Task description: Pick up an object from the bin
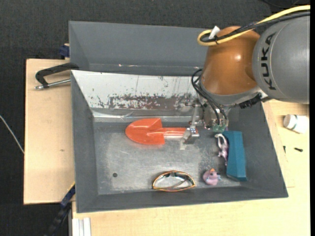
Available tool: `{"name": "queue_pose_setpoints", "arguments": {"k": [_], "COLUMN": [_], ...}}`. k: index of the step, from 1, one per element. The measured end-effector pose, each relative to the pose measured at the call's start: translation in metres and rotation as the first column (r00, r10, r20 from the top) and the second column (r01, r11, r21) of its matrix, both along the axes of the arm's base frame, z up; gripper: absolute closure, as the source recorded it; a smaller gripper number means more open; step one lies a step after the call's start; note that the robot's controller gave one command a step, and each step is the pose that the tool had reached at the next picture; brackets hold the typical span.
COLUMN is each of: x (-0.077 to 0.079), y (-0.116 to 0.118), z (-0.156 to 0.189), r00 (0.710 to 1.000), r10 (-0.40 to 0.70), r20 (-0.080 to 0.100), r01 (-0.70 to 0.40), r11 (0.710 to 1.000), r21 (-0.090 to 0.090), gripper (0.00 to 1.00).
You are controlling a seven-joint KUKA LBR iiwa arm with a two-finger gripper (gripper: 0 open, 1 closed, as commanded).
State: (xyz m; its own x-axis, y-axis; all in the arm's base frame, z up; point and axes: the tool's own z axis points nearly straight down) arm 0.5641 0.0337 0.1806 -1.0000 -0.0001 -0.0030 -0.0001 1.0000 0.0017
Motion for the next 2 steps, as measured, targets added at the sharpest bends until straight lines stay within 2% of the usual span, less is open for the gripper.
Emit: {"name": "queue_pose_setpoints", "arguments": {"k": [1, 2], "x": [0.028, 0.036], "y": [-0.006, -0.012], "z": [-0.081, -0.107], "r00": [0.999, 0.993], "r10": [-0.036, -0.116], "r20": [0.004, -0.002], "r01": [0.036, 0.116], "r11": [0.999, 0.993], "r21": [0.001, 0.002], "gripper": [0.0, 0.0]}}
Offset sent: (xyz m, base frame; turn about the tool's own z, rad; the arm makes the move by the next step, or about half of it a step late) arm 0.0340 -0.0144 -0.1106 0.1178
